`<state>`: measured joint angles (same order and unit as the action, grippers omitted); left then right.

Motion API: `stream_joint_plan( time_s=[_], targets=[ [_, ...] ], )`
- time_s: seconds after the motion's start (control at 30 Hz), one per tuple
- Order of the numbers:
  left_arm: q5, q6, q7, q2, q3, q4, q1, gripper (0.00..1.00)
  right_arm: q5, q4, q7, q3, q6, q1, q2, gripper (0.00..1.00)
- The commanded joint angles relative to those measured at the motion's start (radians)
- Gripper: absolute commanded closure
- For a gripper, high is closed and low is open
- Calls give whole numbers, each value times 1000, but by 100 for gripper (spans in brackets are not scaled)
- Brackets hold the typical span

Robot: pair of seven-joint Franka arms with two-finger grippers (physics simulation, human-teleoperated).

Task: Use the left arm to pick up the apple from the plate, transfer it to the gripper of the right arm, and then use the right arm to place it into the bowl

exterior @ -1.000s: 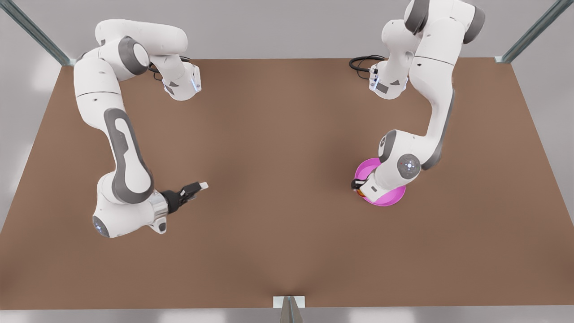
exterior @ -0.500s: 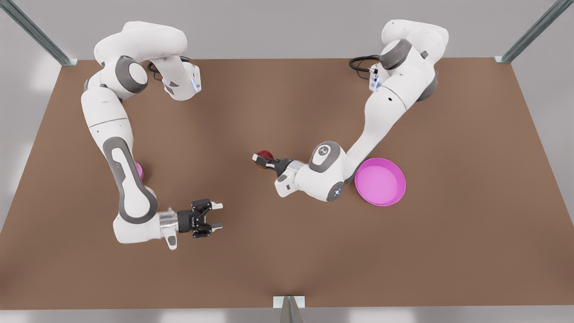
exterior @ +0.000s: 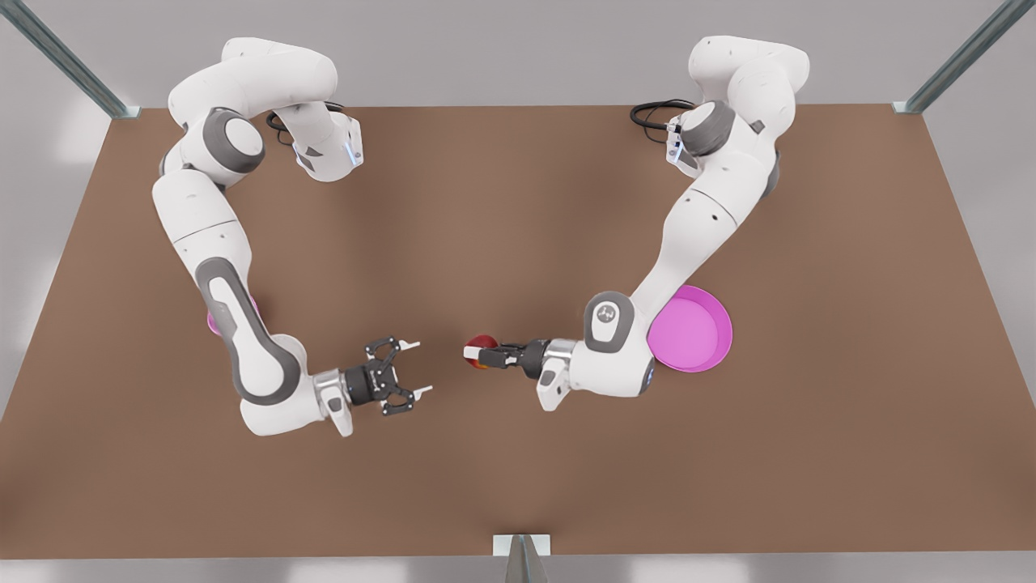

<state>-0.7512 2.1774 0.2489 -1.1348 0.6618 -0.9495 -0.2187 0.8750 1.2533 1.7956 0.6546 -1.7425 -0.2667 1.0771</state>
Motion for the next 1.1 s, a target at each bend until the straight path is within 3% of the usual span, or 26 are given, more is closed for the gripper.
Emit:
stream_joint_plan(
  time_s=[0.0,0.27,1.07],
  targets=[
    [-33,114,-206,3,1,3,2,31,6,0,508,5,11,6,-2,0],
    [-116,12,-183,1,5,-9,24,31,45,-12,476,19,-89,38,4,0],
    [-114,27,-197,-8,5,-11,4,31,88,-6,443,79,-206,104,21,0]
  ],
)
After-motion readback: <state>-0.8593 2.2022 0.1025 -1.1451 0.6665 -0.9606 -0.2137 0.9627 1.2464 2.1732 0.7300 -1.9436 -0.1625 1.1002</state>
